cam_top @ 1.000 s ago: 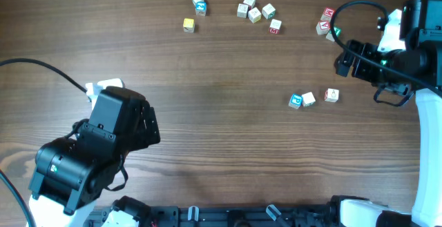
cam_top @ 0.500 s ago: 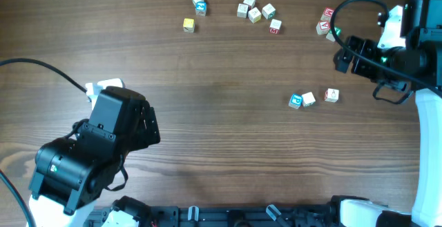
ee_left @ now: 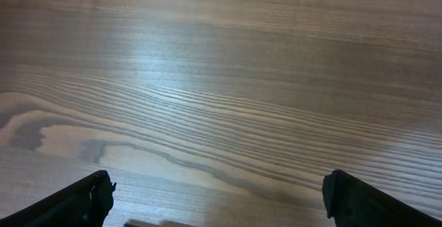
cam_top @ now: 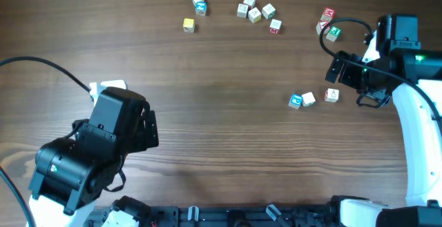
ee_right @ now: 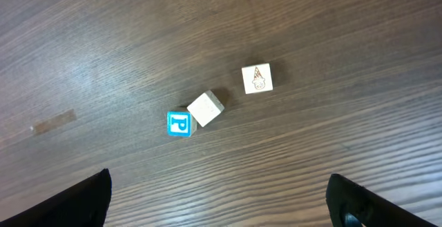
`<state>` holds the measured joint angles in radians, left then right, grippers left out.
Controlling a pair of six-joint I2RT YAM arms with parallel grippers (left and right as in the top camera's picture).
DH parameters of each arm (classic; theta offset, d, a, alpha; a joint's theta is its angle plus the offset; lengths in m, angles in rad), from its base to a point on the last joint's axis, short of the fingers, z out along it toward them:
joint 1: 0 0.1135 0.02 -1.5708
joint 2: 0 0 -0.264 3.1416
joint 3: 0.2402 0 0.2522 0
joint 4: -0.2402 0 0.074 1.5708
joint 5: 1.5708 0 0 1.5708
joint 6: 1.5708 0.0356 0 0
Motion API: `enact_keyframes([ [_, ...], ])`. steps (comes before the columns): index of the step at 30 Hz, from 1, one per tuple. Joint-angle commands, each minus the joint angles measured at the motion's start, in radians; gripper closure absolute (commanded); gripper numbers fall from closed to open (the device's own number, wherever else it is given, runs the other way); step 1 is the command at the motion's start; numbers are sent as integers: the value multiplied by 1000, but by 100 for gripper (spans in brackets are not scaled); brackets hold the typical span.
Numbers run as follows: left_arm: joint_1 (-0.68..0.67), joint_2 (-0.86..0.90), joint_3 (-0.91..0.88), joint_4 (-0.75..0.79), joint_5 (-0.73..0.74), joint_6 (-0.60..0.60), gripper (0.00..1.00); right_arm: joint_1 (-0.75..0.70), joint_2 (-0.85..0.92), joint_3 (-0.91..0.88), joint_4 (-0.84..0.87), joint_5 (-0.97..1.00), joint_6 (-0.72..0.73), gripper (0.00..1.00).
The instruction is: Form a horizontal line
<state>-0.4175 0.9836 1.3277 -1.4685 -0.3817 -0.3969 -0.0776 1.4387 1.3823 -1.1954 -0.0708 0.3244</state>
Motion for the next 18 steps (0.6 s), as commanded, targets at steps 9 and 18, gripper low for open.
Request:
enact_keyframes([
  [9, 5, 79, -2, 537, 147, 23, 0, 19, 9, -117, 12, -172, 397, 25],
  [18, 5, 193, -2, 568, 437, 23, 16, 29, 9, -231, 32, -193, 381, 30],
])
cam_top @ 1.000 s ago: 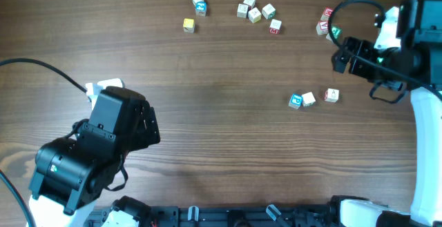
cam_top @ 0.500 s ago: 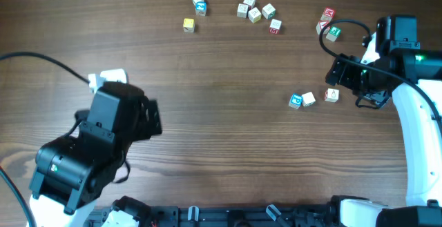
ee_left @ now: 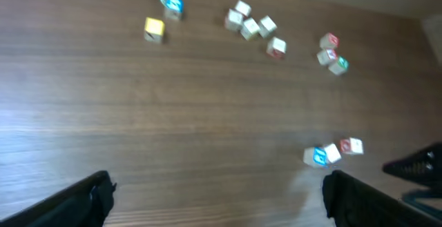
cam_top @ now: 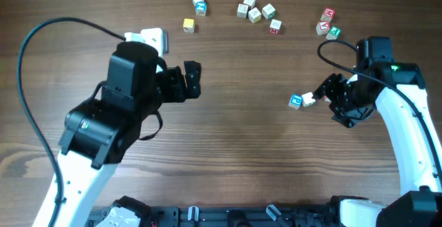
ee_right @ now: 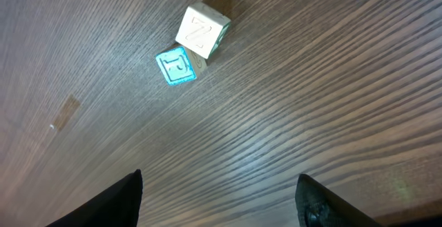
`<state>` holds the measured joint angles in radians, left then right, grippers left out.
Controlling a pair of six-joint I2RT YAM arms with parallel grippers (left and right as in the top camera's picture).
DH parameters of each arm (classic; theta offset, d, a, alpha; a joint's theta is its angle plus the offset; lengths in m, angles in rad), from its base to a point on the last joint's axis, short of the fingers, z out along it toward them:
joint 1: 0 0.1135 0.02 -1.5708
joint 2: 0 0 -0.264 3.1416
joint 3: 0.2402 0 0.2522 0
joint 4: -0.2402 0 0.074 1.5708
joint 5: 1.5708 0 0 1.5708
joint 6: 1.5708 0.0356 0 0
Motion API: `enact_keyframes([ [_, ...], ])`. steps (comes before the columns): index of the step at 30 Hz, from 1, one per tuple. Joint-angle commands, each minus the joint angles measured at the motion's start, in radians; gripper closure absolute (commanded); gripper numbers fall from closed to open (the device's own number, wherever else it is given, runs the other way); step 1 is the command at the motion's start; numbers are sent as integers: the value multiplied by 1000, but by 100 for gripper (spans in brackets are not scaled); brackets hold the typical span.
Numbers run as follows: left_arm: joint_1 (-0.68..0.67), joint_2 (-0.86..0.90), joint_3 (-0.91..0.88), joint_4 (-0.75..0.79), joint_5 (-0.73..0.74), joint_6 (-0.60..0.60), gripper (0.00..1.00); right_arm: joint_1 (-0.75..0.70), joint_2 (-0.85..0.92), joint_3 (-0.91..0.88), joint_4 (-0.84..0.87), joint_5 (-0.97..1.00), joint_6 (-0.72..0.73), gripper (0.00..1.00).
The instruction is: Form a horizontal line
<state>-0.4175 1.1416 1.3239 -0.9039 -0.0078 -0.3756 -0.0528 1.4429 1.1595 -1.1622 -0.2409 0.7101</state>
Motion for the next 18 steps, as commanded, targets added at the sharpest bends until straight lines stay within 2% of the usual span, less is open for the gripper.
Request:
enact_keyframes([
  [1, 5, 49, 2, 4, 63, 2, 25, 4, 5, -8, -1, -23, -7, 32],
  [3, 5, 81, 2, 17, 63, 2, 43, 4, 5, -8, 3, -23, -6, 35],
  [4, 5, 92, 2, 18, 63, 2, 49, 4, 5, -8, 8, -24, -3, 34],
  [5, 5, 98, 2, 18, 63, 2, 46, 4, 5, -8, 8, -24, -3, 34],
  [7, 5, 103, 2, 18, 63, 2, 8, 4, 5, -8, 11, -24, -3, 34],
  [8, 5, 104, 2, 19, 63, 2, 0, 4, 5, -8, 18, -24, -4, 32],
  [9, 5, 104, 2, 26, 63, 2, 0, 4, 5, -8, 26, -24, -4, 18],
  [11, 5, 104, 2, 47, 59, 2, 0, 4, 5, -8, 32, -24, -4, 1],
  [18, 5, 104, 2, 176, 29, 2, 0, 4, 5, -8, 53, -24, -3, 0],
])
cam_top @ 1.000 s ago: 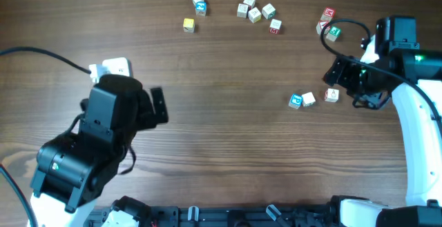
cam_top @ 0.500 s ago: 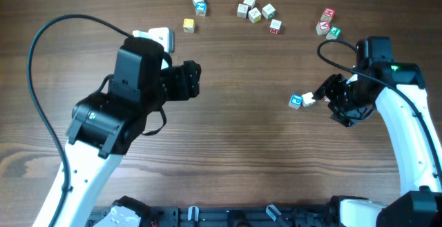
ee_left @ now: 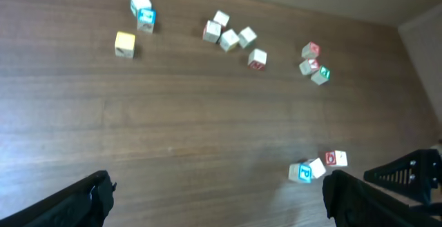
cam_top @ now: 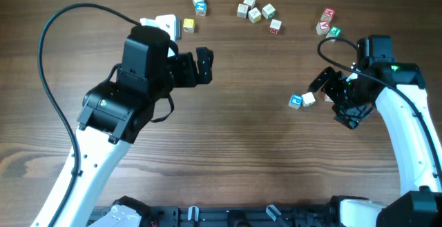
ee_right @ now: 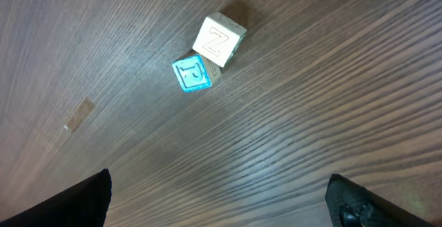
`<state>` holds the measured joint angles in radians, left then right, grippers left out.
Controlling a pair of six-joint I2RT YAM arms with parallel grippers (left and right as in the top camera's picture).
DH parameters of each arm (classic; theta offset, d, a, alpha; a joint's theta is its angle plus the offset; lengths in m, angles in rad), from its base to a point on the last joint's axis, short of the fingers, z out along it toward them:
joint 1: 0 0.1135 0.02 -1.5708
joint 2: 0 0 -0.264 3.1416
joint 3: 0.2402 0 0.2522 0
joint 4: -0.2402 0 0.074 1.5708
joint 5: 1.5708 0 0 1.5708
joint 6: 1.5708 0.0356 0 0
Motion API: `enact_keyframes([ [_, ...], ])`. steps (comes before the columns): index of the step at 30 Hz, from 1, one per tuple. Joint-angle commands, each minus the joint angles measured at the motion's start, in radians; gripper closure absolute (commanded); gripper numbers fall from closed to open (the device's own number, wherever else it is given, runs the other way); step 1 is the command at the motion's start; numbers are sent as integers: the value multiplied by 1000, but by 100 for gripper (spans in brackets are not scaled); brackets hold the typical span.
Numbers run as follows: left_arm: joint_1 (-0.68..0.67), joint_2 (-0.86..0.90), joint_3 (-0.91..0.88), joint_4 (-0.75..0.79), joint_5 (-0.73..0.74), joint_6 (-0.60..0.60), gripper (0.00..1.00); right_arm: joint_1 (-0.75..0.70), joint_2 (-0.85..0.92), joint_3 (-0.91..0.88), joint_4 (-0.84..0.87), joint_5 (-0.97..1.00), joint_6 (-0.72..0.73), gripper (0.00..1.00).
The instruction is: Form a horizontal line
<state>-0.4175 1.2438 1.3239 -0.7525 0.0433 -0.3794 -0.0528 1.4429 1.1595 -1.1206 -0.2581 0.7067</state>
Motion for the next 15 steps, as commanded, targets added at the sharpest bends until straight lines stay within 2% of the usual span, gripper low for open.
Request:
enact_keyframes([
  [1, 5, 2, 2, 24, -26, 5, 0, 7, 5, -8, 16, -6, -6, 0],
  [5, 5, 37, 2, 24, -26, -55, 0, 70, 5, -22, 27, -34, -187, 0],
  [9, 4, 148, 2, 42, -25, -127, 0, 145, 6, -93, 80, -32, -159, 1],
  [12, 5, 230, 2, 46, -25, -134, 0, 155, 6, -139, 153, -32, -75, 7],
  [15, 4, 258, 2, 43, -24, -134, 0, 155, 6, -154, 178, -33, -74, 8],
])
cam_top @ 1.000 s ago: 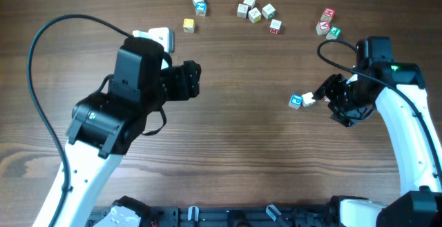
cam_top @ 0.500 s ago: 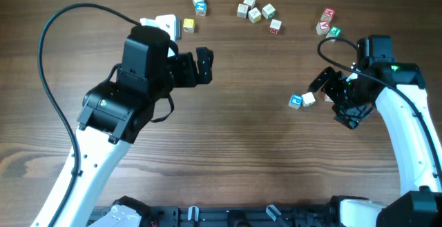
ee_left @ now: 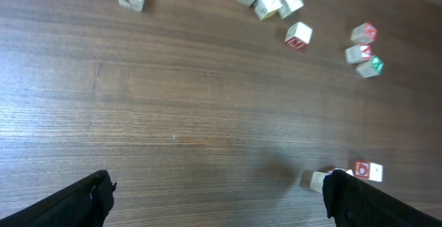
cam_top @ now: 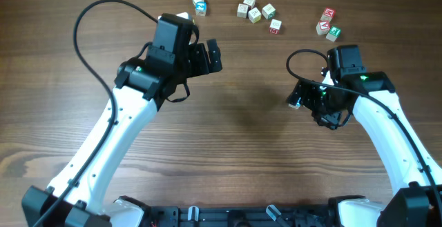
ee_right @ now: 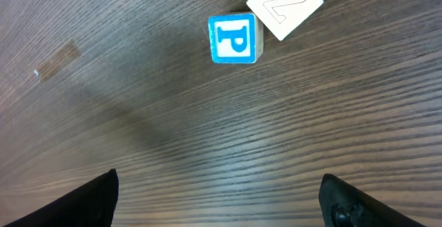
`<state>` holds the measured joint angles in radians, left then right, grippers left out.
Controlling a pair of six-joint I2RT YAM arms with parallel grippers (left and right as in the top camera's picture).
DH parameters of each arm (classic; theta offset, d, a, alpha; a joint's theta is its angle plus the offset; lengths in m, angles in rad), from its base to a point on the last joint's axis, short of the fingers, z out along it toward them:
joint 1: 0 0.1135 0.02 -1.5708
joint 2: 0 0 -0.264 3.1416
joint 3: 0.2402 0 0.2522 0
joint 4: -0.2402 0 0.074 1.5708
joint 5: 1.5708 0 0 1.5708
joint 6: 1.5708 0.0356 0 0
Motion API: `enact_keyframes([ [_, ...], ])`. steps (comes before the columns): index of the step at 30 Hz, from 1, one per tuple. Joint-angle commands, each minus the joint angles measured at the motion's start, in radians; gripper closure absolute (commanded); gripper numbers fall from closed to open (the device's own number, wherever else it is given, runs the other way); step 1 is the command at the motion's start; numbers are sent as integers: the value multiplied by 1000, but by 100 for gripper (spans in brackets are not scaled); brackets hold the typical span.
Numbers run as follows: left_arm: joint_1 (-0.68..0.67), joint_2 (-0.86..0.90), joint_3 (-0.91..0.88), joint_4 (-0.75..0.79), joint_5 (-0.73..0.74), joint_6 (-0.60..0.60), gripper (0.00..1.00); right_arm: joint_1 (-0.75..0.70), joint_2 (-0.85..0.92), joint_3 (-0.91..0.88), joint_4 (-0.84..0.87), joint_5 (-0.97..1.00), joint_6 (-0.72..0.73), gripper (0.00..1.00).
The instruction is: Form a horizontal line
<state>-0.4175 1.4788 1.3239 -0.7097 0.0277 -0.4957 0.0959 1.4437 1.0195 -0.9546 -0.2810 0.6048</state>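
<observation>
Small lettered cubes lie scattered. A blue P cube (ee_right: 235, 39) touches a pale Z cube just ahead of my open right gripper (ee_right: 219, 205), which hangs over bare wood with nothing in it. From overhead only the blue P cube (cam_top: 295, 101) peeks out at that gripper's left. My left gripper (cam_top: 207, 56) is open and empty, high over the table's middle. Its view takes in a yellow cube, a cluster of pale cubes (ee_left: 266, 5), a red-marked cube (ee_left: 298, 34) and a red cube (ee_left: 366, 170).
Along the far edge lie a white and blue pair (cam_top: 199, 4), the middle cluster (cam_top: 254, 12) and three cubes at the right (cam_top: 329, 24). The left arm (cam_top: 131, 116) crosses the left half of the wooden table (cam_top: 242, 151), and cables arch over both arms.
The left arm has reached farther back and right, covering the yellow cube from overhead. The right gripper has shifted left over the P and Z cubes. No cube has moved.
The left arm was first folded low at the front left, seeing only bare wood, with the right gripper open beside three cubes. Then the left arm stood raised toward the middle, and later farther back. The right gripper stayed open, closing in on the P and Z cubes.
</observation>
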Motion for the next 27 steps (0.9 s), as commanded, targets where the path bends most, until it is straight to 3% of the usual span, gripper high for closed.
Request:
enact_keyframes([
  [1, 5, 26, 2, -1, -9, -18, 0, 6, 6, -14, 18, -10, 27, 8],
  [4, 5, 26, 2, -1, -10, -18, 0, 6, 6, -14, 52, -10, 27, 9],
  [7, 5, 27, 2, -1, -10, -18, 0, 6, 6, -14, 61, -10, 29, 19],
  [11, 4, 37, 2, -2, -9, -18, 0, 19, 6, -14, 52, -36, 34, 23],
  [20, 3, 42, 2, 11, -2, -18, 0, 187, 6, -14, 64, 45, 31, 24],
  [27, 3, 42, 2, -5, -2, -18, 0, 187, 6, -14, 64, 155, 31, 40],
])
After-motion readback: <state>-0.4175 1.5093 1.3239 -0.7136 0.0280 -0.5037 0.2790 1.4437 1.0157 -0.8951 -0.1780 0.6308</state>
